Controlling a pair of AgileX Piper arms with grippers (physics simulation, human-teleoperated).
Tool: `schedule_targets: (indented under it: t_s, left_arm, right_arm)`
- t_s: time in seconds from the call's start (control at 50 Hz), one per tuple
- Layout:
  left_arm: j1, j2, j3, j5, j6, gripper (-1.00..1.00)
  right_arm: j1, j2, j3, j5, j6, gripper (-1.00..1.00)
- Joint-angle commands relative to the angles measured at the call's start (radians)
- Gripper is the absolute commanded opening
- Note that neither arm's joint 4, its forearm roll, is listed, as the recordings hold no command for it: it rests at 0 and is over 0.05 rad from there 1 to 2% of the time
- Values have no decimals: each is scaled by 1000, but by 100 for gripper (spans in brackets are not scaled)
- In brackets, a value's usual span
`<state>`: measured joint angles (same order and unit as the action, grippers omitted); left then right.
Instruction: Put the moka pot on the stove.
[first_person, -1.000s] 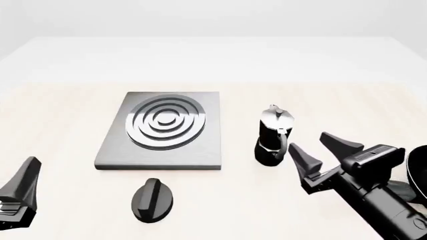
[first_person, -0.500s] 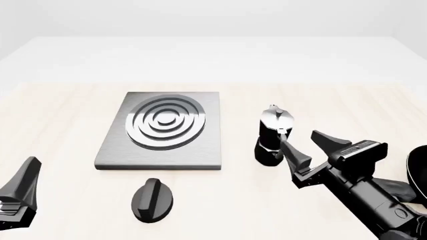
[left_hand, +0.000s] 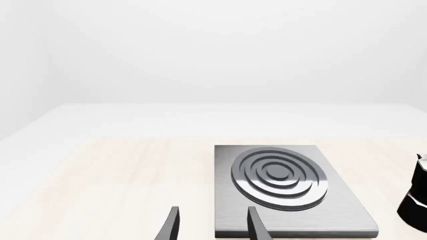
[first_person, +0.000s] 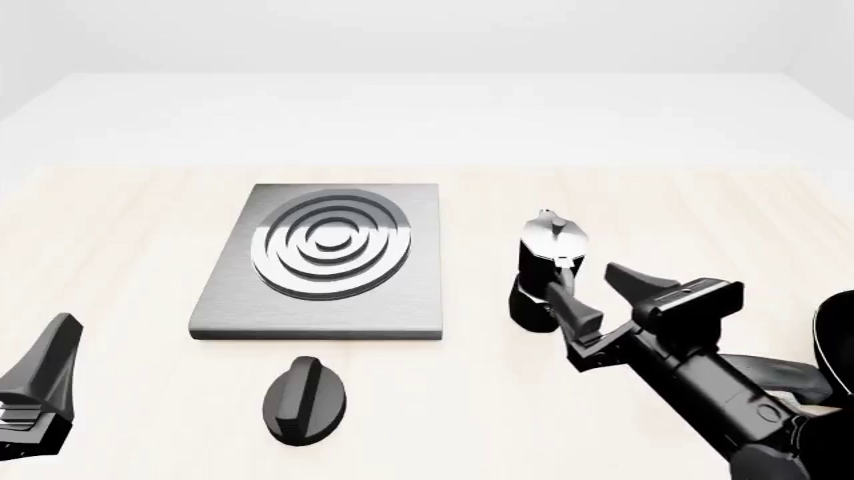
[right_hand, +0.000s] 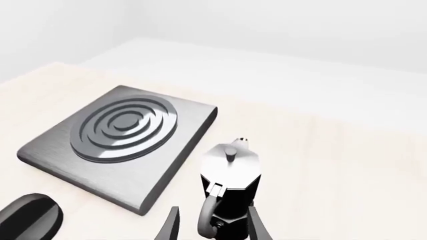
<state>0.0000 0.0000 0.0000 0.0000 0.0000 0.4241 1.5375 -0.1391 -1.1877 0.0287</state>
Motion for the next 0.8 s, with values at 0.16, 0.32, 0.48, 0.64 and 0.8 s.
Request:
schedule_targets:
  t_s: [0.16, 0.32, 0.48, 0.64, 0.8]
  left_arm:
    - [0, 0, 0, 0, 0, 100]
    - [0, 0, 0, 0, 0, 100]
    - [0, 0, 0, 0, 0, 100]
    - [0, 0, 0, 0, 0, 100]
    - [0, 0, 0, 0, 0, 100]
  right_arm:
    - [3, 70, -17, -16, 13, 100]
    - [5, 84, -26, -15, 13, 100]
    - [5, 107, -34, -21, 13, 100]
    - [5, 128, -41, -29, 16, 100]
    - [1, 144, -48, -30, 16, 100]
